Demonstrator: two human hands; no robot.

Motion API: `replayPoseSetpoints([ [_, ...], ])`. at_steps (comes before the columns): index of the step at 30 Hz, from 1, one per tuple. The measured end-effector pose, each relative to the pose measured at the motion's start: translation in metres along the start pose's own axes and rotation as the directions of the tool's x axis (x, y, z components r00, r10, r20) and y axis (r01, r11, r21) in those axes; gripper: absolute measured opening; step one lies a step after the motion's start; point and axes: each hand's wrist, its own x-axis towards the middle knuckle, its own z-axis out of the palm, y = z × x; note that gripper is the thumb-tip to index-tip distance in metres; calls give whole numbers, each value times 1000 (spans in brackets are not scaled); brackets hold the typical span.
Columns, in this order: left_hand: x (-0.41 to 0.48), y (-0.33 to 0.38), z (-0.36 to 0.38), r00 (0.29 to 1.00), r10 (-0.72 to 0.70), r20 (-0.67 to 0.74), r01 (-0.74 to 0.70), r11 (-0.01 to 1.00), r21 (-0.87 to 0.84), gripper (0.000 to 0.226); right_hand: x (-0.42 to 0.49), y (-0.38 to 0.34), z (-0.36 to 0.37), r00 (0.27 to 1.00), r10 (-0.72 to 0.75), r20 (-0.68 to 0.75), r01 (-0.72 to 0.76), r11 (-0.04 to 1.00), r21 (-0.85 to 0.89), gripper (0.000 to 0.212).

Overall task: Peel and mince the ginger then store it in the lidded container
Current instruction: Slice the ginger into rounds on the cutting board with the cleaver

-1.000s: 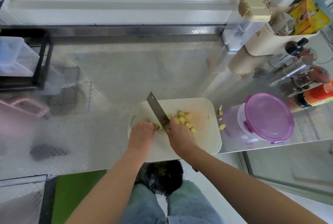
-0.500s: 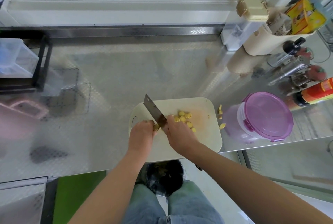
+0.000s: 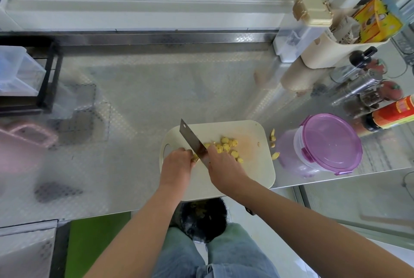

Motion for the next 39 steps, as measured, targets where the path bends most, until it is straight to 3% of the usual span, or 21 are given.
replayPoseSetpoints([
  [5,0,6,0,999,22,36,-24,997,75,4,3,-5,0,998,44,50,-45,999,10,19],
  [9,0,5,4,999,27,36,-31,995,94,18,5,-6,1,998,48,44,-49,999,8,21],
  [15,2,4,3,999,52,1,-52,996,78,6,7,-8,5,999,54,7,-54,999,6,21],
  [24,6,4,2,999,21,38,-25,993,115,12,-1,-2,-2,997,41,59,-42,999,18,24],
  [39,3,6,2,998,30,52,-38,988,152,14,-1,0,9,1000,-3,22,2,999,43,22],
])
